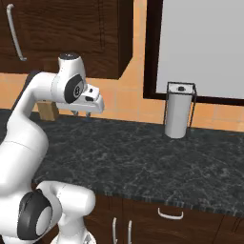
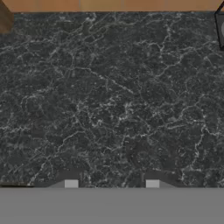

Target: Take a straw from the drawer in front and place it inside the glass cup on the dining counter.

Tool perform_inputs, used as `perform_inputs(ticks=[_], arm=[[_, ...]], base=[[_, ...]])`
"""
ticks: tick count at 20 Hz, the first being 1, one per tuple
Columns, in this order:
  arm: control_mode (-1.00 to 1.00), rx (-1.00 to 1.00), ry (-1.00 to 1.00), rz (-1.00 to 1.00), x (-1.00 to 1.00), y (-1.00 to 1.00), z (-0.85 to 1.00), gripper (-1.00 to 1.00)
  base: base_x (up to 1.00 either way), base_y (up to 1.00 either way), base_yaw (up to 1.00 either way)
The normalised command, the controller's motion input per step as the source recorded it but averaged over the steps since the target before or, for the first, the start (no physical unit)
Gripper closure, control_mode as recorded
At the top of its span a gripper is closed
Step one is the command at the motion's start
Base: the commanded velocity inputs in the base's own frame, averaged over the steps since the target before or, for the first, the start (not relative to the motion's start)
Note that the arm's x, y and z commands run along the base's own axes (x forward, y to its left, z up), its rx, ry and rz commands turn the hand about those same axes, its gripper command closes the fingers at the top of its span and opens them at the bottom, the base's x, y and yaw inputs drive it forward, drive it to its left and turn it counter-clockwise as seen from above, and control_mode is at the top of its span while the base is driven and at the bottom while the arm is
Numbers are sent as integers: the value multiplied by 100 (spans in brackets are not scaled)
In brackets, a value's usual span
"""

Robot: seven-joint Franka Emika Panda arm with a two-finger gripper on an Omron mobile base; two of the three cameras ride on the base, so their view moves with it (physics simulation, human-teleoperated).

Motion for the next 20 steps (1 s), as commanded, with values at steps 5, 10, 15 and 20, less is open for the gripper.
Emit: perform_inputs(ticks=[5, 10, 15, 20], arm=[[100, 0, 0, 0, -1, 0, 0, -100], [100, 0, 0, 0, 0, 0, 0, -100], [100, 0, 0, 0, 0, 0, 0, -100], [100, 0, 0, 0, 0, 0, 0, -100]], base=[[-58, 0, 0], [-82, -17, 3], [-9, -63, 45], [0, -74, 62]])
